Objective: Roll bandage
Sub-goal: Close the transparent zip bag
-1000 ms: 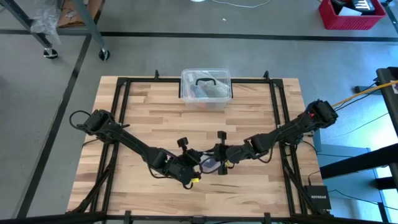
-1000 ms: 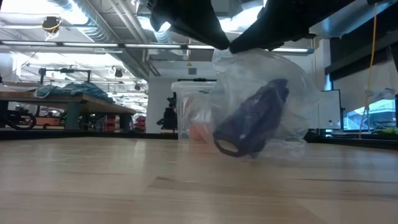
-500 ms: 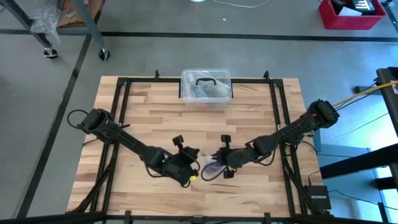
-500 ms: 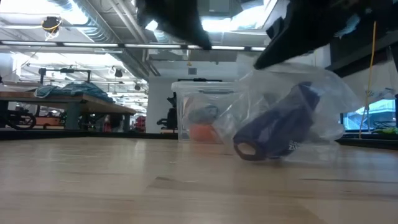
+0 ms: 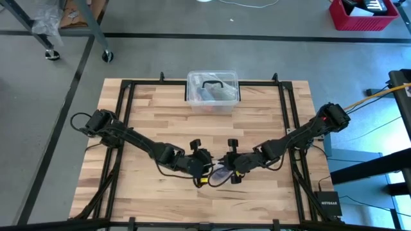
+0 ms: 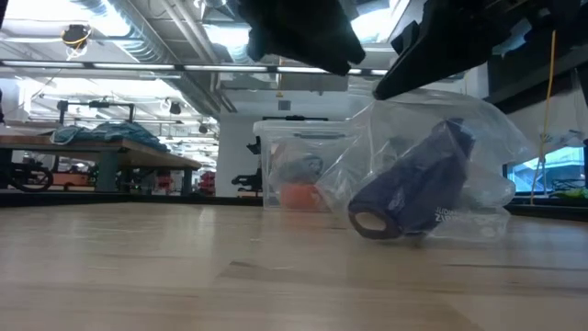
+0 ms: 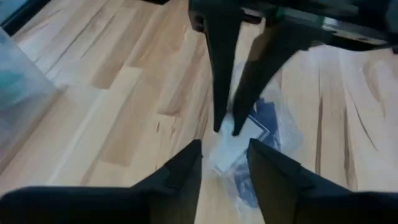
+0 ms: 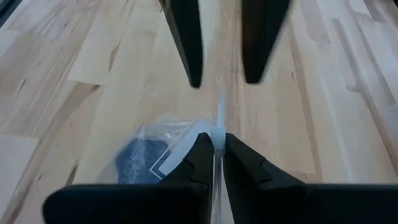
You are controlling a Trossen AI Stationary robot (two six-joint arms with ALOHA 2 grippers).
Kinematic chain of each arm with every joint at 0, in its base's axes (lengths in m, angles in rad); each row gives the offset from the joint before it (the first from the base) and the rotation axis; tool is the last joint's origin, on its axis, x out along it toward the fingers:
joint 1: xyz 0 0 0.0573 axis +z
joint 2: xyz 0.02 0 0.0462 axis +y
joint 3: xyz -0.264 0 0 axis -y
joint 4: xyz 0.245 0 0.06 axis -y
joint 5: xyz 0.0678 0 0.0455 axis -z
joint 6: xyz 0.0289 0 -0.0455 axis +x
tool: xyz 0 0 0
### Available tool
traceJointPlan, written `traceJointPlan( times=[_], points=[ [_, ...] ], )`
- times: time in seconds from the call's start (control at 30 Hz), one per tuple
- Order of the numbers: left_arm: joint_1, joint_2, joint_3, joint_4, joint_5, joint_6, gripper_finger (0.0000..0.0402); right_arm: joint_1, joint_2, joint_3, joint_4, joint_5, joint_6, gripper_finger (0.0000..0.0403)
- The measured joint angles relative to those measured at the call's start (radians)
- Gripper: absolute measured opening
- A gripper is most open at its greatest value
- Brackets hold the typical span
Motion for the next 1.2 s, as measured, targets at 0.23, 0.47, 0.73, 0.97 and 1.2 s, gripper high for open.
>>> traceJointPlan(
  times=[0.23,0.47,0.73,0.97,1.2],
  points=[
    [0.020,0.000,0.000,0.102,0.090,0.022,0.0134,0.000,0.000,0.000,0.000,0.000,0.000,0.0030],
    [0.014,0.001,0.027,0.078,0.106,0.107,0.0121,0.000,0.000,0.000,0.002,0.000,-0.002,0.0030],
    [0.021,0.008,0.089,-0.020,0.101,0.202,0.0117,-0.001,0.000,0.000,0.001,0.000,-0.002,0.0031],
    [0.024,0.050,0.089,-0.069,0.101,0.201,0.0116,-0.001,0.000,-0.001,0.000,0.000,-0.002,0.0031],
    [0.029,0.085,0.088,-0.092,0.094,0.223,0.0116,0.000,0.000,-0.001,0.002,-0.005,-0.003,0.0031]
  ],
)
